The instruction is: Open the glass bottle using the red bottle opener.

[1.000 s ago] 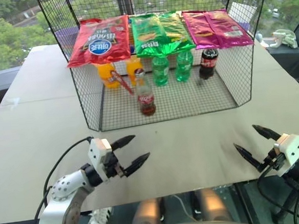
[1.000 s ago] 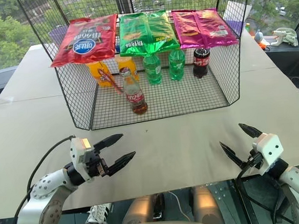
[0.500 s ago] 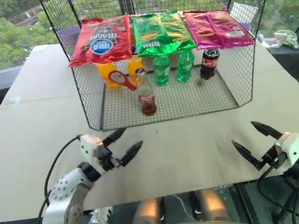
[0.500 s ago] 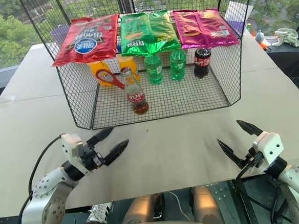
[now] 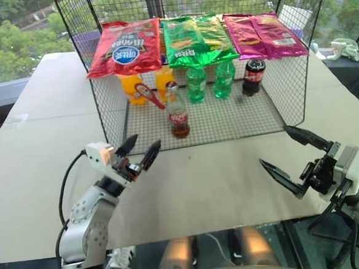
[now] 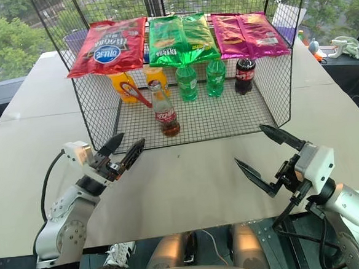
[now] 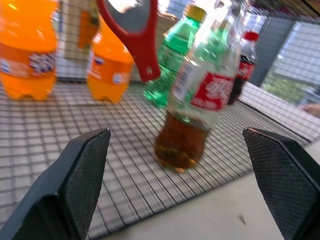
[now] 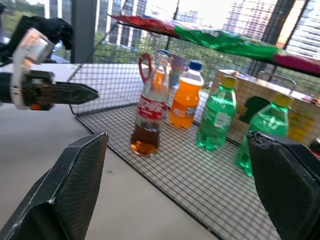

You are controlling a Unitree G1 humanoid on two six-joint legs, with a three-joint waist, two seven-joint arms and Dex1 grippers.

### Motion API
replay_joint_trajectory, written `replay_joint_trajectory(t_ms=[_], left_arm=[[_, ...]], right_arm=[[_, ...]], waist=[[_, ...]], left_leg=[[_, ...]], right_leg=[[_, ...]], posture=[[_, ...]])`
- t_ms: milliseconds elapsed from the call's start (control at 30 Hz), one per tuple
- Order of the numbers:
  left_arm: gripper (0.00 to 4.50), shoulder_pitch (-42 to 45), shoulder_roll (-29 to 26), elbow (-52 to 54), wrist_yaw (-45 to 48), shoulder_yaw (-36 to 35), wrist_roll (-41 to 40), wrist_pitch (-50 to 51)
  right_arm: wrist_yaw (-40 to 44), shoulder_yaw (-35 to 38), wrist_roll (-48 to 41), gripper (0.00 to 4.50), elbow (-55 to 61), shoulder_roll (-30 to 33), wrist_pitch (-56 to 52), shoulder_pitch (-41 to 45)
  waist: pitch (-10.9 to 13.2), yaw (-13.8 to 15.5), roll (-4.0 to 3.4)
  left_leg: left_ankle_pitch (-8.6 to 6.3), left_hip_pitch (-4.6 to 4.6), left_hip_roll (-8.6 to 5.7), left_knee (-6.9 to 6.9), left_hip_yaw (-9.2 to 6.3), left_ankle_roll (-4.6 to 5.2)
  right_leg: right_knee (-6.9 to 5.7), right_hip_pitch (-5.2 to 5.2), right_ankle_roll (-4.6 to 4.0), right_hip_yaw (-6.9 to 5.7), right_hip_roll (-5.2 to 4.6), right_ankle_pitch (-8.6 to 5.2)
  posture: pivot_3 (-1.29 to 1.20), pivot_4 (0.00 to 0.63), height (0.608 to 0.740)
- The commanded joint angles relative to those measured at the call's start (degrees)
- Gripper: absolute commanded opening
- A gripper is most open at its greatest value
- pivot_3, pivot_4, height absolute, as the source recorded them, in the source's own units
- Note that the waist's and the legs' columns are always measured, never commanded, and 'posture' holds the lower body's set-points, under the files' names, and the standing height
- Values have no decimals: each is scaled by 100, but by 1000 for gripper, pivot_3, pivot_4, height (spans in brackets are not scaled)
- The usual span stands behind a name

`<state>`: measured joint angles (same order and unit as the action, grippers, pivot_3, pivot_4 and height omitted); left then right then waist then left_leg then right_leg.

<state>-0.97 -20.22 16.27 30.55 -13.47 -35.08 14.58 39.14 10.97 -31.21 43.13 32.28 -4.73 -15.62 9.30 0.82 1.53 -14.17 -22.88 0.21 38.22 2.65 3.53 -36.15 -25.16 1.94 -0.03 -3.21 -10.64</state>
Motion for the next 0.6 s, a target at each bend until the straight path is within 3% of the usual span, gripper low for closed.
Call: replay_joint_trajectory(t_ms=[33,300,600], left_arm=[[4390,242,50,-18,-225,-89,20,32],[4390,913,78,-273,-597,-38,133,235],[4390,1619,151,-623,-992,-5,484,194]], right_arm=[[-144,22,-238,4500,457,113,-246,110],[-215,-33,-331,4500,822,213,-523,224],[46,128,-306,4500,828,247,-330,-269]], waist=[[0,4,0],[2,2,5],[7,7,13]], left_leg=[[0,0,0,2,-1,0],[-1,-2,0,4,-7,1],[-1,-3,-1,5,-12,2]], right_leg=[[0,1,0,-3,0,0],[1,4,-8,-13,10,5],[10,12,-7,-19,12,6]], posture=[[0,150,740],[0,150,740],[0,150,740]])
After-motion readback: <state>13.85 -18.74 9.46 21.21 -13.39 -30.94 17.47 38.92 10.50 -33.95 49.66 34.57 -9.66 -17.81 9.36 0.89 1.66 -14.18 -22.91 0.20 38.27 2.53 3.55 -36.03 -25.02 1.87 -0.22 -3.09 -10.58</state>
